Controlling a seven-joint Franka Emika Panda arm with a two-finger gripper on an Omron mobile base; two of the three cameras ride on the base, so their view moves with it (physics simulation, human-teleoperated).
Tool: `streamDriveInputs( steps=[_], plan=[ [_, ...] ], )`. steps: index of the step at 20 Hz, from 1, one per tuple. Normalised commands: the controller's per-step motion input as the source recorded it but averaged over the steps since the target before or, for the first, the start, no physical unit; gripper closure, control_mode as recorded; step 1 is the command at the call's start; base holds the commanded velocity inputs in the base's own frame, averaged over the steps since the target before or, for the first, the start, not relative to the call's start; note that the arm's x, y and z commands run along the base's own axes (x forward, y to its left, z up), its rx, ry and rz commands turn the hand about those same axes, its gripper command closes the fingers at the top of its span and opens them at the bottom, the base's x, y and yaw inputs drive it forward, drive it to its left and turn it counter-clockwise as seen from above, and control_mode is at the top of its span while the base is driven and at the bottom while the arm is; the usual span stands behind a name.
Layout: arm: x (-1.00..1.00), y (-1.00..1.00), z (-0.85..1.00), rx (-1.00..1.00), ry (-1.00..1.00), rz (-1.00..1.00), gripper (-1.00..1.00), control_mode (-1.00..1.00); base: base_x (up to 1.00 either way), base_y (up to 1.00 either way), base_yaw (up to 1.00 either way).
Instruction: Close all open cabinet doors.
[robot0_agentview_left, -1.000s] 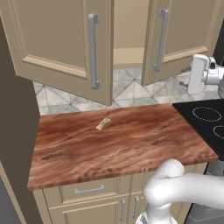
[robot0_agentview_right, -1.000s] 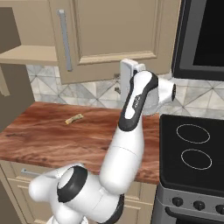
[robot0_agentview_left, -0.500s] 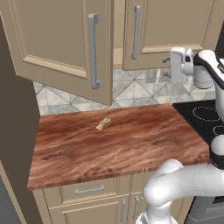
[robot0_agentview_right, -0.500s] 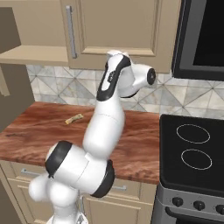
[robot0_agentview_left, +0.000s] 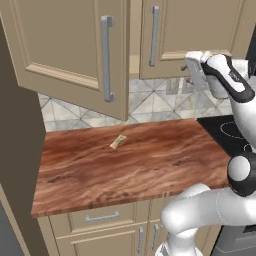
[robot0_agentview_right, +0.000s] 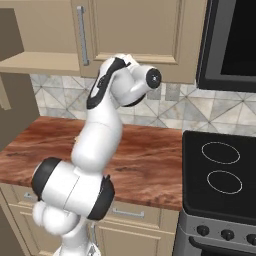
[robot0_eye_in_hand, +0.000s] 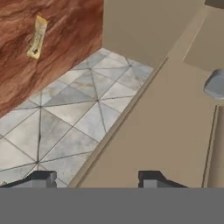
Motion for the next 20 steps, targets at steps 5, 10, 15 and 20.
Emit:
streamDriveInputs(
  steps=[5,10,15,20],
  plan=[
    [-0.07,0.41,0.00,-0.18,-0.07,-0.33,-1.00,-1.00,0.00,0.00,0.00],
    [-0.72,0.34,0.00,-0.15,-0.11,-0.22,-1.00,-1.00,0.00,0.00,0.00],
    [-0.99,0.11,0.02,-0.11,-0.12,-0.10,-1.00,-1.00,0.00,0.00,0.00],
    [-1.00,0.06,0.21,-0.13,-0.14,0.00,-1.00,-1.00,0.00,0.00,0.00]
  ],
)
